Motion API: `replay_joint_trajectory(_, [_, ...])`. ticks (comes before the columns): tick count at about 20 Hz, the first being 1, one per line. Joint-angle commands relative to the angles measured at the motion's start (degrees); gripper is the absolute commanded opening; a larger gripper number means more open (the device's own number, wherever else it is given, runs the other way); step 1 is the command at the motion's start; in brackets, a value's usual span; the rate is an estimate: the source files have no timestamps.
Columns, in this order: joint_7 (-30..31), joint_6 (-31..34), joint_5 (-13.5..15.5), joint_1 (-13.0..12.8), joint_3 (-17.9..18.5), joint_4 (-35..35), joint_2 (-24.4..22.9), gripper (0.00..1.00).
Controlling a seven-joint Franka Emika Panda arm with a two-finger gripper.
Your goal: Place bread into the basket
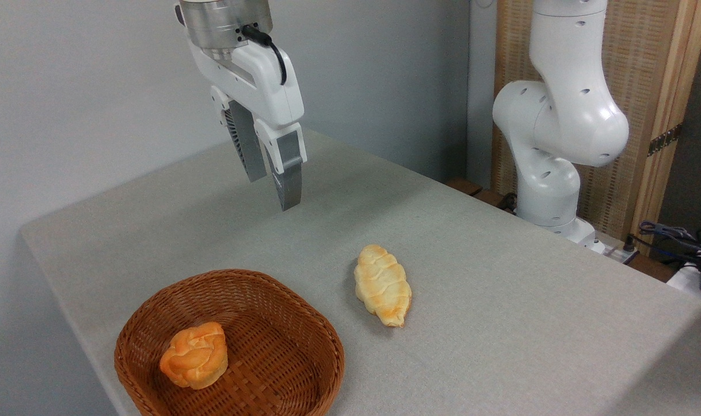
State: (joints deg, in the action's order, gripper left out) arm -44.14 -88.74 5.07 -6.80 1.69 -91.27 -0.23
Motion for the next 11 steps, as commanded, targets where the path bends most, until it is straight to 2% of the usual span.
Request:
replay_joint_trajectory(1, [-2.26, 0.23, 0.38, 1.35, -0.46, -0.32, -1.09, 1.00])
replay_joint_trajectory(11, [0.63, 0.23, 0.29, 1.35, 0.33, 0.30, -0.91, 1.00])
